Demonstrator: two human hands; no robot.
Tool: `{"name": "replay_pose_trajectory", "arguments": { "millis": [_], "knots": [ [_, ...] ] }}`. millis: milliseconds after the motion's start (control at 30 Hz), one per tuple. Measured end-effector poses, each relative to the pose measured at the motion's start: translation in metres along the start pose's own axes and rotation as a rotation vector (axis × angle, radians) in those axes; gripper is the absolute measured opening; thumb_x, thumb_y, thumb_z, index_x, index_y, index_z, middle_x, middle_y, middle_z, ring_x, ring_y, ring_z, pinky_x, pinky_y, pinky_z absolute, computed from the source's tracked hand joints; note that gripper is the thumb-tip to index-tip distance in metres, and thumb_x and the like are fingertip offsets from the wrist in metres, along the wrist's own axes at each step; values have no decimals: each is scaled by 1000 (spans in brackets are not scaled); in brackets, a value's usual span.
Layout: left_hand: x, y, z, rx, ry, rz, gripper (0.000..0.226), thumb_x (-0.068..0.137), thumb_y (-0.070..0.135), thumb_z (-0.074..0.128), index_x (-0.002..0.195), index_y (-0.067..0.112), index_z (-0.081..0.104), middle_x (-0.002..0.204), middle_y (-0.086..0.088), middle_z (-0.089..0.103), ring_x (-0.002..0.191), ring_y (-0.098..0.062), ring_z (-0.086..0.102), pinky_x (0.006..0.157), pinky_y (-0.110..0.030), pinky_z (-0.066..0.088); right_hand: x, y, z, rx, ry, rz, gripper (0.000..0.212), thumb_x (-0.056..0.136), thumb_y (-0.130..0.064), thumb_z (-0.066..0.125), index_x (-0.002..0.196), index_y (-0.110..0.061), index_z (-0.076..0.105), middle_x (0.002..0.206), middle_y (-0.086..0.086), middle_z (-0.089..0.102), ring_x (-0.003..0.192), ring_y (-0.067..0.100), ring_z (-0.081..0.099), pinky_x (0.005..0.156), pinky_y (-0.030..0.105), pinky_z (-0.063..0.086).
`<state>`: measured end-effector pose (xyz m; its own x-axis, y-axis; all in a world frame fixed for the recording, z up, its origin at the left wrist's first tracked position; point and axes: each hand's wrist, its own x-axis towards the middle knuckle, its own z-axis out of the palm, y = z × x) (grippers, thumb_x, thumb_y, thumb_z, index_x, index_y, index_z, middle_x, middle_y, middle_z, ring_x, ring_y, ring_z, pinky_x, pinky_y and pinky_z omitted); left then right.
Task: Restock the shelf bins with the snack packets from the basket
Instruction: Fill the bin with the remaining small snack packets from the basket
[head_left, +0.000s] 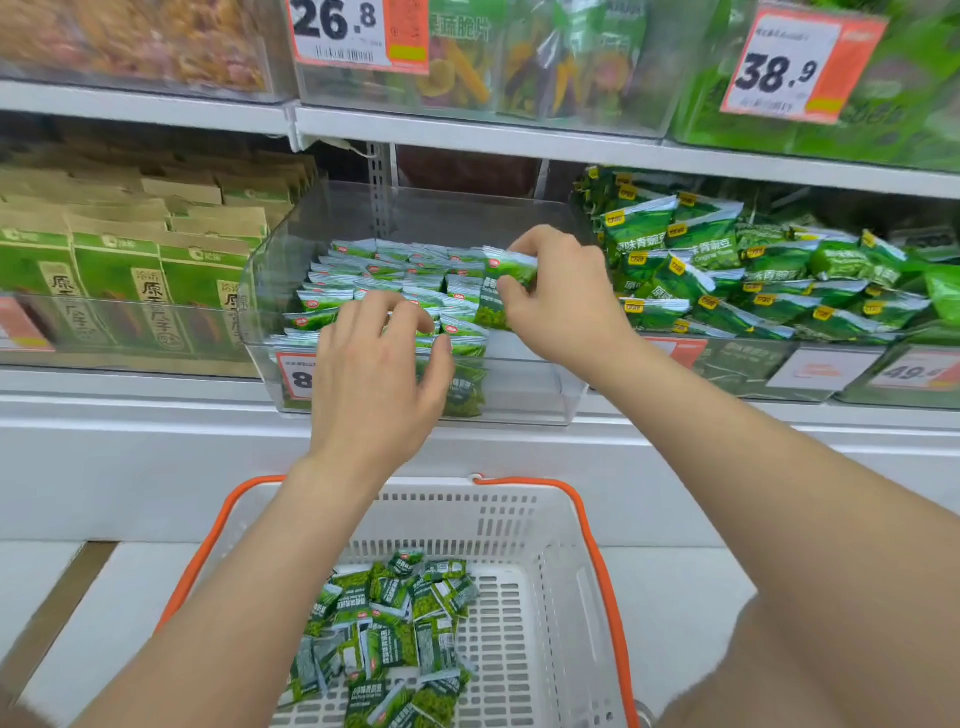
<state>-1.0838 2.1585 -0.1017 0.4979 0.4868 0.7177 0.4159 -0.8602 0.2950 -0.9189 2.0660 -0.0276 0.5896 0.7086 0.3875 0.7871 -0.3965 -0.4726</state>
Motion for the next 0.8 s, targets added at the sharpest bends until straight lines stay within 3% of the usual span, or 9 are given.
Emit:
{"name": "replay_pose_trajectory", "arguments": {
  "millis": [67,167,267,433,567,667,733,800],
  "knots": [
    [6,-3,7,86,-41,-101,37,103,45,45,100,16,67,108,-5,66,99,-34,59,82,-47,45,11,6,11,-105,-64,44,34,98,-29,66,127,-15,54,121,16,61,116,39,53,85,39,42],
    [9,-8,13,228,-68,-179,45,101,45,35,97,15,68,101,-6,71,94,-35,60,80,-45,41,25,7,20,-238,-110,72,36,100,-23,69,127,-7,52,125,23,54,115,45,54,86,44,45],
    [9,-9,17,293,-45,-203,35,94,36,39,91,13,65,92,-10,64,86,-34,52,73,-45,34,44,10,30,-339,-137,147,31,99,-9,68,124,-1,52,127,25,53,117,48,56,78,43,42],
    [5,-11,26,314,75,-136,22,91,25,47,79,10,57,76,-10,53,78,-31,41,67,-43,24,76,22,53,-320,-235,332,55,94,0,65,144,4,40,143,26,47,129,45,53,98,45,49],
    [4,-13,30,319,114,-130,20,91,24,48,78,11,57,74,-9,54,77,-31,41,67,-43,25,99,29,69,-208,-215,424,83,98,-9,63,160,6,9,156,26,37,141,40,45,107,39,44],
    [5,-14,31,319,138,-119,20,90,23,49,76,11,56,72,-9,54,76,-30,40,67,-42,23,107,33,74,-161,-172,449,97,98,-9,64,161,3,-10,159,28,32,145,38,40,111,38,40],
    [5,-15,32,321,153,-115,20,90,23,49,76,10,56,71,-8,53,76,-29,39,68,-41,21,107,36,75,-224,-138,436,92,97,-6,66,161,5,0,155,29,36,143,40,43,112,39,40],
    [4,-15,33,320,156,-116,20,90,22,49,76,10,56,71,-8,52,76,-29,38,68,-41,21,106,38,76,-297,-123,398,67,95,-4,66,151,5,31,147,28,46,135,40,51,107,41,46]
  ]
}}
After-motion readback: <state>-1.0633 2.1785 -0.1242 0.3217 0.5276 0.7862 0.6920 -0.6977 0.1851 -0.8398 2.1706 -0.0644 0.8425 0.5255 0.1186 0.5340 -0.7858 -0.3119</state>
